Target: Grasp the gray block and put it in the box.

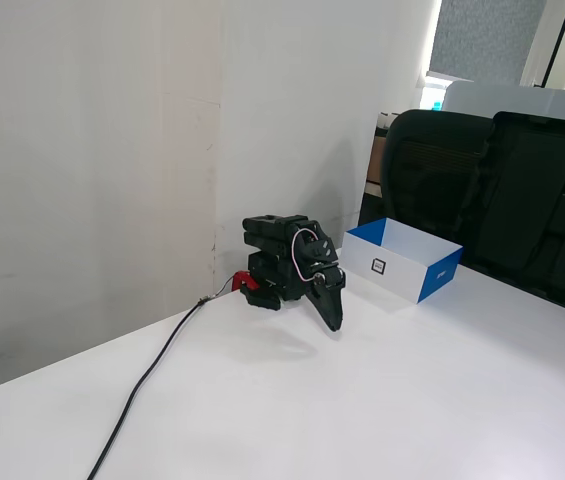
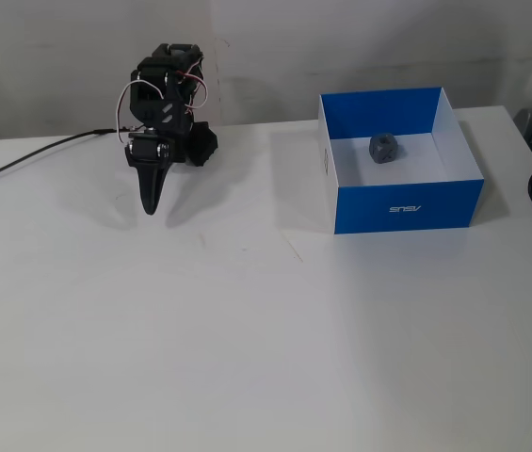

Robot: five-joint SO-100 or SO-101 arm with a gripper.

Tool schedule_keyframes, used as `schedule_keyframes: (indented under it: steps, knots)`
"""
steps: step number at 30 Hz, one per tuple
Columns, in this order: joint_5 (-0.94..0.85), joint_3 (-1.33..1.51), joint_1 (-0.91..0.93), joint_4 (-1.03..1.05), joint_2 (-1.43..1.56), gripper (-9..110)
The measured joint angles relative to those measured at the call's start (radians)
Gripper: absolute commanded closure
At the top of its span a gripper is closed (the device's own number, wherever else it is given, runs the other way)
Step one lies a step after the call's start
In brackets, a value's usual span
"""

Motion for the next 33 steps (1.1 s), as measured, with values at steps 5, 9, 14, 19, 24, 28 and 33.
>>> schedule_keyframes:
  steps: [5, 9, 14, 19, 24, 28, 33]
  knots:
    - [-0.002, 0.0, -0.006, 0.0, 0.0, 101]
    - [-0.002, 0.0, -0.003, 0.0, 0.0, 101]
    - [-0.002, 0.0, -0.006, 0.0, 0.0, 101]
    - [-0.002, 0.0, -0.008, 0.0, 0.0, 101]
    - [-0.002, 0.0, -0.008, 0.0, 0.0, 101]
    - [-0.002, 0.0, -0.008, 0.0, 0.0, 101]
    - [-0.002, 0.0, -0.008, 0.0, 0.0, 101]
